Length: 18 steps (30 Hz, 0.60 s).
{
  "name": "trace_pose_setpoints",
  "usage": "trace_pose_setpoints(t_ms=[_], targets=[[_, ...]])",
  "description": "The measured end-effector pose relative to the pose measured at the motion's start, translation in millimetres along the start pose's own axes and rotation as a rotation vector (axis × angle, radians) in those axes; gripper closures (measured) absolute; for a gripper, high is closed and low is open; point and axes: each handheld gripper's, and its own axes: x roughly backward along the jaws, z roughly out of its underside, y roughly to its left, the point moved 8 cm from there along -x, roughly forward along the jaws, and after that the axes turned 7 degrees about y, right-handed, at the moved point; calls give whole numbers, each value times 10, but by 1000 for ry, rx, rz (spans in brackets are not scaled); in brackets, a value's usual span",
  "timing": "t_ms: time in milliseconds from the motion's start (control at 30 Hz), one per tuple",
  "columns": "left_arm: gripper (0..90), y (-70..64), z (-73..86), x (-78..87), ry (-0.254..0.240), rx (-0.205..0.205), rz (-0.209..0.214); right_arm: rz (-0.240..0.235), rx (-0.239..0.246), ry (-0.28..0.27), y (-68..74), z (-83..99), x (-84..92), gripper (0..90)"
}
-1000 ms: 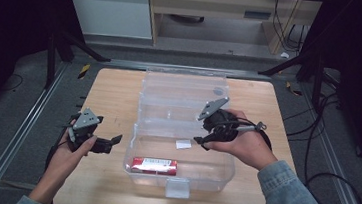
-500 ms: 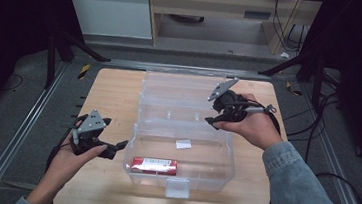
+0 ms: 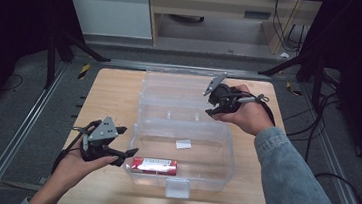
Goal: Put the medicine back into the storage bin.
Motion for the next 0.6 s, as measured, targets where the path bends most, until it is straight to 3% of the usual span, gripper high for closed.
trace_pose_setpoints(t_ms=[133, 300, 400, 600], targets=[[253, -103, -3, -50, 15, -26, 29, -11, 3, 15, -44, -39, -108, 526], [274, -148, -4, -78, 23, -28, 57, -29, 15, 45, -67, -47, -196, 574], [283, -213, 6, -102, 48, -54, 84, -39, 28, 69, -65, -48, -227, 615], [305, -283, 80, -191, 73, -66, 128, -47, 53, 76, -64, -64, -255, 664]])
